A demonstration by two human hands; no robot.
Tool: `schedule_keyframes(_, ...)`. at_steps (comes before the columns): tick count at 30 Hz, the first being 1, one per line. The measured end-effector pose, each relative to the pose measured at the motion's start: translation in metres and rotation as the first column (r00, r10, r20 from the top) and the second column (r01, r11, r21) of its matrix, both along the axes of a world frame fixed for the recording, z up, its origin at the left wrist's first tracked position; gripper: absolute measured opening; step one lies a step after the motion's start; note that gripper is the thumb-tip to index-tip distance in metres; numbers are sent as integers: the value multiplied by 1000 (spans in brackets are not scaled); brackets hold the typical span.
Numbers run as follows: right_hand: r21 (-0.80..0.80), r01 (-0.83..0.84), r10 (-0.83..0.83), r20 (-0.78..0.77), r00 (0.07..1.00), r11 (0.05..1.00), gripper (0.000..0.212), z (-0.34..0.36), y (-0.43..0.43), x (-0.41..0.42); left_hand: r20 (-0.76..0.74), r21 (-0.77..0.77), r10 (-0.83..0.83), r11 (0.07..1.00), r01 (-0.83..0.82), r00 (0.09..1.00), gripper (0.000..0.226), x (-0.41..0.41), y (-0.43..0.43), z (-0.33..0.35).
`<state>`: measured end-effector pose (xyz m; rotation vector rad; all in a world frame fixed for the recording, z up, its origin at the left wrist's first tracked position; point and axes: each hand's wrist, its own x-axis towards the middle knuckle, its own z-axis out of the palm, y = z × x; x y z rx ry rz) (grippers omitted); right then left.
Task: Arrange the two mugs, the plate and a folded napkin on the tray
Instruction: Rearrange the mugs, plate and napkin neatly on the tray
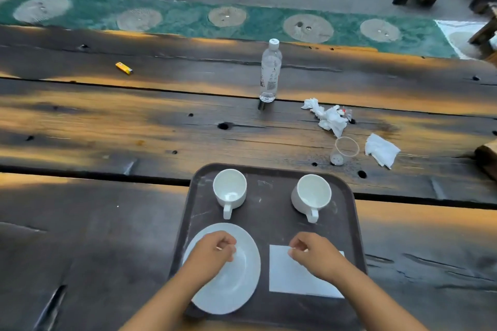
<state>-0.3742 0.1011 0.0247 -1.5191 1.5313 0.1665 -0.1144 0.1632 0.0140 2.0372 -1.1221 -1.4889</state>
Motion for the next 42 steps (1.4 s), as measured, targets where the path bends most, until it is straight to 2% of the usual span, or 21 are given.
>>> schedule_keyframes(6, -25, 71, -67, 140, 988, 997, 21, 8, -36, 62, 7, -20, 162, 987, -162, 987, 13, 67, -30, -8)
schedule_keyframes(9, -47, 136, -124, 198, 972, 990, 35, 12, -53, 83, -57, -44, 197, 979, -199, 979, 13, 81, -46, -10)
schedule_keyframes(18, 7, 196, -185, 360, 914, 981, 72, 5, -72, 115, -193, -89, -30, 996, 13, 981, 83, 79, -78, -11)
schedule_keyframes(20, 43, 169, -172, 388, 905, 985, 81, 1, -73, 117, -237, -90, -74, 994, 54, 969, 89, 75, -80, -12)
schedule_keyframes(22, 65, 158, -171, 415, 893, 985, 87, -3, -71, 119, -292, -89, -108, 992, 86, 950, 84, 72, -82, -14)
schedule_keyframes(27, 112, 159, -194, 530, 825, 981, 75, -11, -69, 127, -299, -97, -116, 991, 91, 947, 97, 68, -83, -22)
schedule_keyframes(32, 160, 201, -257, 576, 776, 966, 75, -22, -67, 129, -344, -101, -94, 993, 63, 934, 91, 67, -85, -23)
schedule_keyframes(42, 172, 183, -249, 561, 790, 968, 74, -25, -73, 130, -380, -116, -70, 993, 28, 922, 88, 66, -85, -28)
